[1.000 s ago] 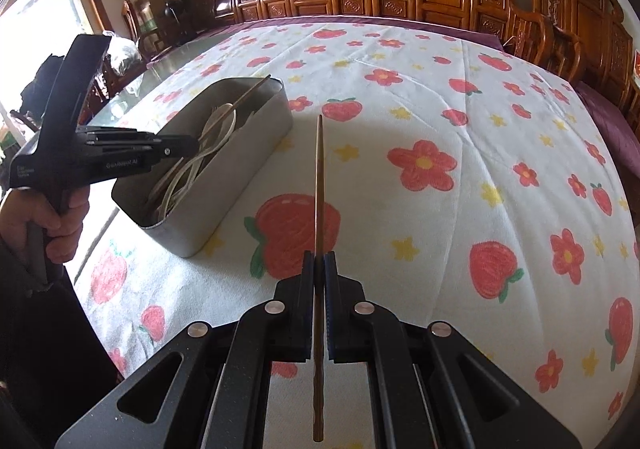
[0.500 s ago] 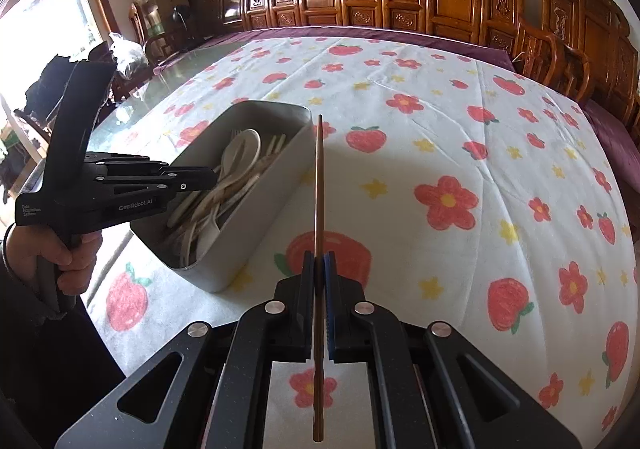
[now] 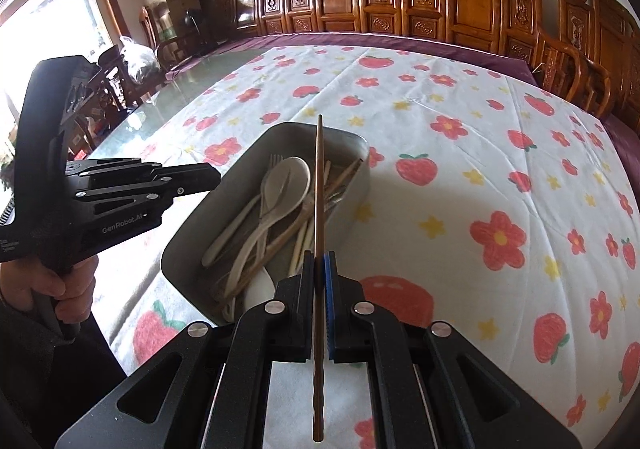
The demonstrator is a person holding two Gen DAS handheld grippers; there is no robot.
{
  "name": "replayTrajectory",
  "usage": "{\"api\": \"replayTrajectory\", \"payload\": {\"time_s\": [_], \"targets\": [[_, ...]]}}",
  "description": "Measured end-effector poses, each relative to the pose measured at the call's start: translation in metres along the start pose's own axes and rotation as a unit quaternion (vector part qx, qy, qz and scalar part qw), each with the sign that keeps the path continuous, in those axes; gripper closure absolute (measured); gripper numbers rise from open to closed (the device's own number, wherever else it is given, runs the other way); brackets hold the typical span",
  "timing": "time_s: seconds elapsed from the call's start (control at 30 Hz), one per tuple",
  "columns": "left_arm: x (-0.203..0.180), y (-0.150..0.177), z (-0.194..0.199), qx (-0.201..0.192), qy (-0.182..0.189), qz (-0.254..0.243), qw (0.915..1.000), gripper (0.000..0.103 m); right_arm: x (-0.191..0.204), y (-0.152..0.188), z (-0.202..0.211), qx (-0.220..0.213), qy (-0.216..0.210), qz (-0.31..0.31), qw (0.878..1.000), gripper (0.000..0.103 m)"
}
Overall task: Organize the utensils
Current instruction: 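Lower the held chopstick into the tray and open the right gripper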
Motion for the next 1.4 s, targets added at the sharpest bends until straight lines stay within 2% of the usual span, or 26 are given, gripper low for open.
{"api": "replayTrajectory", "payload": {"time_s": [0.43,0.77,1.13,1.4], "targets": [[0.036,-0.007,0.022,-0.028,-0.021,0.030,0.9989,0.097,0.031,-0.021,-0.025,0.005,-0.002,-0.001,1.000,0.097],[0.050,-0.009,0.029,-0.039,-0.029,0.049,0.9976,0.097,0.022,-0.037,-0.045,-0.007,-0.014,-0.067,0.998,0.097],[0.050,-0.009,0.028,-0.039,-0.029,0.048,0.9977,0.097,0.026,-0.015,-0.072,0.015,0.027,-0.061,0.998,0.096],[0.045,-0.007,0.025,-0.034,-0.030,0.041,0.9981,0.097,0.026,-0.012,-0.074,0.020,0.059,-0.053,0.997,0.095]]}}
Point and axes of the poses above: each gripper's, at about its wrist camera, not at the fingertips, and z roughly against the way its jaws point, x to its left, y to its underside, the point moved 6 cm from there along -z, roughly the way its jaws point, and after that the axes turned 3 degrees about y, right-handed, at the moved point
